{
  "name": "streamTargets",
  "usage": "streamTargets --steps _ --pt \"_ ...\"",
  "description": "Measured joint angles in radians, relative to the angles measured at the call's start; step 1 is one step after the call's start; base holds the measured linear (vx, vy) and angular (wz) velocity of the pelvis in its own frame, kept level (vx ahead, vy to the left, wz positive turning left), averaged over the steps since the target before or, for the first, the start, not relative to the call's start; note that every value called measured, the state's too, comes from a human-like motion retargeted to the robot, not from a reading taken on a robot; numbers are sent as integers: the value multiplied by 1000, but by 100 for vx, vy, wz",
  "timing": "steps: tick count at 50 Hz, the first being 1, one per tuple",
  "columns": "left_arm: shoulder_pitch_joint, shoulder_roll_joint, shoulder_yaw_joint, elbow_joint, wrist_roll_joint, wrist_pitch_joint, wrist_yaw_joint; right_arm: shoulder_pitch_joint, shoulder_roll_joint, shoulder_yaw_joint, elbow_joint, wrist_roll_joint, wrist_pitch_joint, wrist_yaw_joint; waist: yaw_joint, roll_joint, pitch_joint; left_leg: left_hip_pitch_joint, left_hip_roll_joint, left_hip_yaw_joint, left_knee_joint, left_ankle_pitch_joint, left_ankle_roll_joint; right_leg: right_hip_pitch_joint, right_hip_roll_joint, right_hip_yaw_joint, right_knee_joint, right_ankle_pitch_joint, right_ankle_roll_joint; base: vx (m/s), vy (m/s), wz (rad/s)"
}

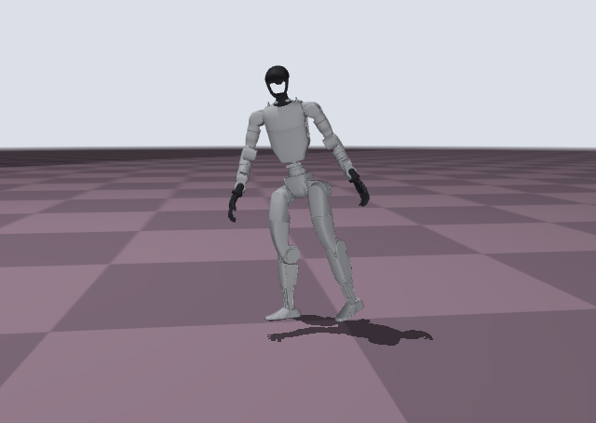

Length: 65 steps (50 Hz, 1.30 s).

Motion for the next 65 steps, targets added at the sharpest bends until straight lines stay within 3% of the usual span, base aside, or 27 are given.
streamTargets --steps 7,12,22,33,47,52,58,60,65 --pt "64 -47 -50 -39 115 35 -178 -25 54 46 195 -211 28 175 3 20 -8 -10 11 -16 -18 17 -7 6 -3 -57 17 -22 -15 4 -4 45" --pt "76 -75 -66 -106 135 37 -234 -7 80 63 207 -270 25 220 12 28 -12 -17 12 -45 -30 29 -16 9 -6 -85 18 -32 -25 1 0 29" --pt "24 -43 -132 -212 153 15 -217 37 90 73 100 -231 -1 175 8 38 -23 -29 9 -82 -45 45 -18 24 -12 -141 8 -41 -54 -1 1 27" --pt "-42 33 -137 -329 45 0 -184 7 108 73 117 -208 5 160 18 35 -33 -29 18 -96 -57 51 -14 29 -4 -159 8 -61 -72 0 0 2" --pt "5 35 -113 -499 -92 15 -177 -4 125 69 80 -192 24 146 31 5 -27 -32 24 -50 24 77 13 22 15 -68 43 -101 -100 3 -8 -29" --pt "41 38 -113 -453 -58 54 -189 0 151 92 77 -177 35 161 35 -42 -28 -56 7 28 145 89 51 15 17 29 62 -118 -113 9 -16 -91" --pt "94 37 -129 -312 60 121 -197 10 173 133 77 -159 52 180 16 -112 -38 -195 -14 189 476 109 154 4 12 171 88 -131 -115 12 -16 -114" --pt "117 30 -139 -262 104 140 -200 13 176 137 80 -155 59 177 6 -126 -39 -237 -26 217 567 71 187 7 17 221 94 -136 -107 15 -12 -134" --pt "178 6 -196 -183 194 157 -228 14 170 125 97 -129 76 157 -16 -142 -29 -287 -87 249 611 -148 250 26 34 357 104 -148 -61 17 -8 -148"
